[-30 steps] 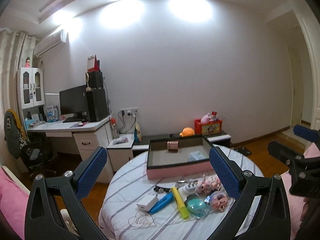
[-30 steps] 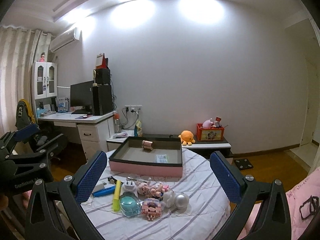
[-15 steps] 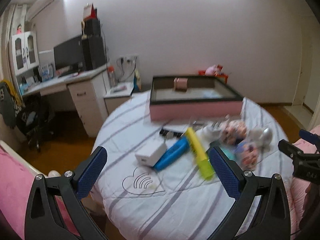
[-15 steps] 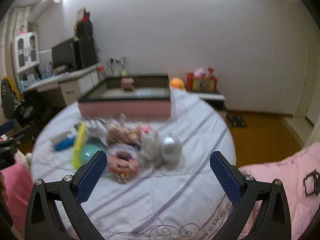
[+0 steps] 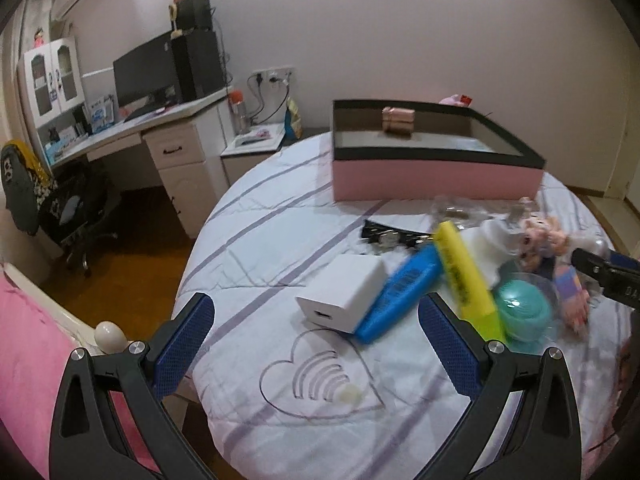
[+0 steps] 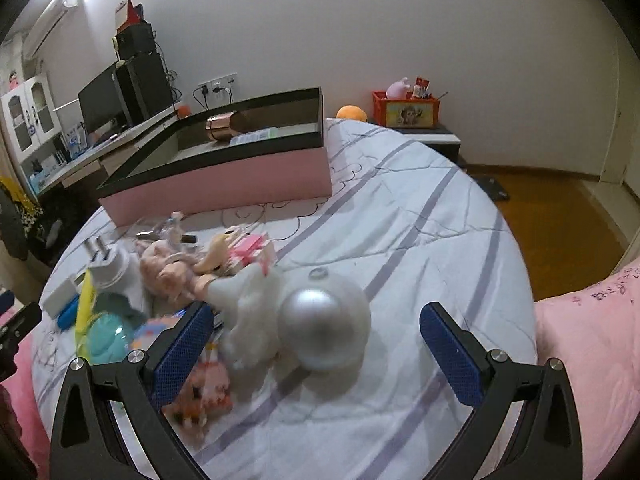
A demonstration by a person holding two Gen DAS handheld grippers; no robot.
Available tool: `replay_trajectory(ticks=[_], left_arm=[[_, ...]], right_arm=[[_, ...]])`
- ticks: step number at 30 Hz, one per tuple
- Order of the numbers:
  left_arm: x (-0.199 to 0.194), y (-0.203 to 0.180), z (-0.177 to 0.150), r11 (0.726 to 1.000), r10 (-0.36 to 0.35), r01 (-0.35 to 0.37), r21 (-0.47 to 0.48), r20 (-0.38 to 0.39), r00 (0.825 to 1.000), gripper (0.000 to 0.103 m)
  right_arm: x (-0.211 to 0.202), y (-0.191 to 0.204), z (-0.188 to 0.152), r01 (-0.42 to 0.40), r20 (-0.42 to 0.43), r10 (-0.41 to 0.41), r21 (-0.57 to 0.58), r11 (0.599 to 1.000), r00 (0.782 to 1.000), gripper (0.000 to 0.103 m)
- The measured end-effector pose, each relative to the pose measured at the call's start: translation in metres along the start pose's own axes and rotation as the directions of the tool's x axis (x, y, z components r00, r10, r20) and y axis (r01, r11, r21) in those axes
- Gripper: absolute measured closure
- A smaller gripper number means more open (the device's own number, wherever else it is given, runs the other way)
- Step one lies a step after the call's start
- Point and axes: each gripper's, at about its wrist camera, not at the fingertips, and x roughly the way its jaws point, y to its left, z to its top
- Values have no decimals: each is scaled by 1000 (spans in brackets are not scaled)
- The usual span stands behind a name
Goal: Organize rigid objects
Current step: 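Grasp the white charger with the left tool while the right tool grasps the white astronaut figure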
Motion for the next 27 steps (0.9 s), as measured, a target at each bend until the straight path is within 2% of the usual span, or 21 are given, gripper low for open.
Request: replay_trajectory(ticks=[3,5,7,14,17,18,20,22,27], left_arm=[[16,5,2,1000,-6,6,-10,-27,1000,0],[26,6,5,1000,-5,5,-7,-38,999,0],[37,8,7,1000,-3,2,-8,-58,998,0],[58,18,10,991,-110,103,-79,-84,990,2],[62,21,10,980,-183,175,-91,-88,979,23],[63,19,10,982,-178,170,-80,-98,979,36],[63,9,9,992,-125,125,-12,-104,987,48],[61,4,9,991,-131,134,21,-97,987,61],[55,0,9,991,-122,126,42,-88,989,62]], right_arm=[[8,-8,5,-57,-29,58,36,998,998,3],[10,-8,6,-66,-33,67,34,997,997,17],[11,-5,6,-80,-35,81,19,997,996,28],[14,2,9,-72,-41,71,-7,997,997,30],[14,2,9,-65,-39,65,-14,998,997,30],[14,3,10,-64,-37,63,-15,998,997,30],[14,4,9,-60,-34,59,-21,998,998,30],[13,5,9,-57,-30,56,-24,998,998,30],[10,7,9,-49,-22,48,-43,998,999,30]])
